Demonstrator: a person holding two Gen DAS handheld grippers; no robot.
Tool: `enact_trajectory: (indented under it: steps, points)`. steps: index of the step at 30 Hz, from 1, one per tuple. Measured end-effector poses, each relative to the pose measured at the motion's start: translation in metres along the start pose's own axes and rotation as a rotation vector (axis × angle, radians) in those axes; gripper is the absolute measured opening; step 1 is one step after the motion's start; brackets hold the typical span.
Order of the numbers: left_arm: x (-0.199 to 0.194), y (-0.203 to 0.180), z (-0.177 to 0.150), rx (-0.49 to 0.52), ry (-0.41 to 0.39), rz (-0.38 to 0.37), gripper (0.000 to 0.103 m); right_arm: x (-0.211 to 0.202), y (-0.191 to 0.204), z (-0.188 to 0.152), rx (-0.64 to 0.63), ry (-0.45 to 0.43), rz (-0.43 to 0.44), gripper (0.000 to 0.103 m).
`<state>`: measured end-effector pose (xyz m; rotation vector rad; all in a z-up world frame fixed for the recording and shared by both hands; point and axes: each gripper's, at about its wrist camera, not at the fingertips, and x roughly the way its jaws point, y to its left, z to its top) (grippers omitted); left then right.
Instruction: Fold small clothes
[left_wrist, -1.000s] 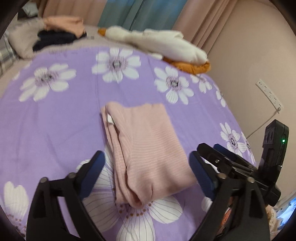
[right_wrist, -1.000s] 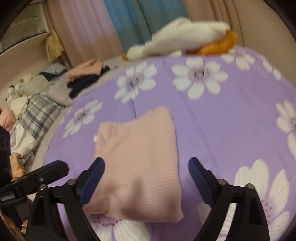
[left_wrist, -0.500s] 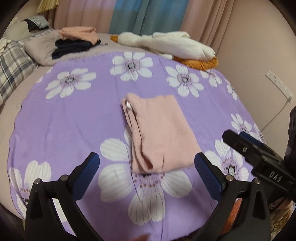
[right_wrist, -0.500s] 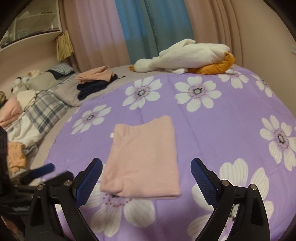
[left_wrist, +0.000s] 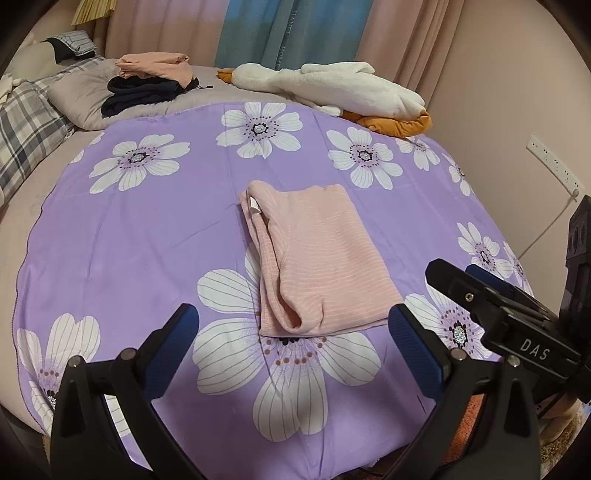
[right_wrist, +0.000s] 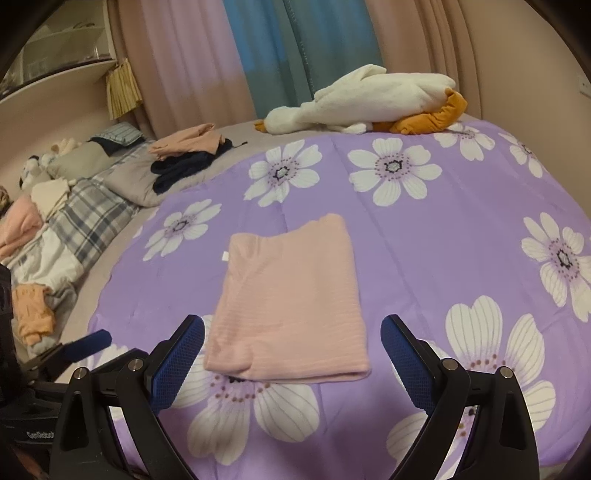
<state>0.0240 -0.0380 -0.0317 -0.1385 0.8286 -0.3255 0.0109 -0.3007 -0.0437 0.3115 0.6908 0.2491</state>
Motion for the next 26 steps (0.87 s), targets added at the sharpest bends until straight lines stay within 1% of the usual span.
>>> enact_trajectory:
  steps: [10,15,26]
  points:
    - [0.0,0.0029,0.0,-0.02,0.002,0.003,0.102,0.0026,0.0013,-0.0005,-0.014,0.008,-0.033,0.095]
    - [-0.0011,0.0054,0.0005,-0.028,-0.003,0.004,0.102,0.0036,-0.0018,-0.0004,-0.003,0.015,-0.027,0.096]
    - [-0.0018,0.0064,0.0015,-0.023,0.003,-0.008,0.102,0.0065,-0.0002,-0.0023,-0.013,0.027,-0.047,0.096]
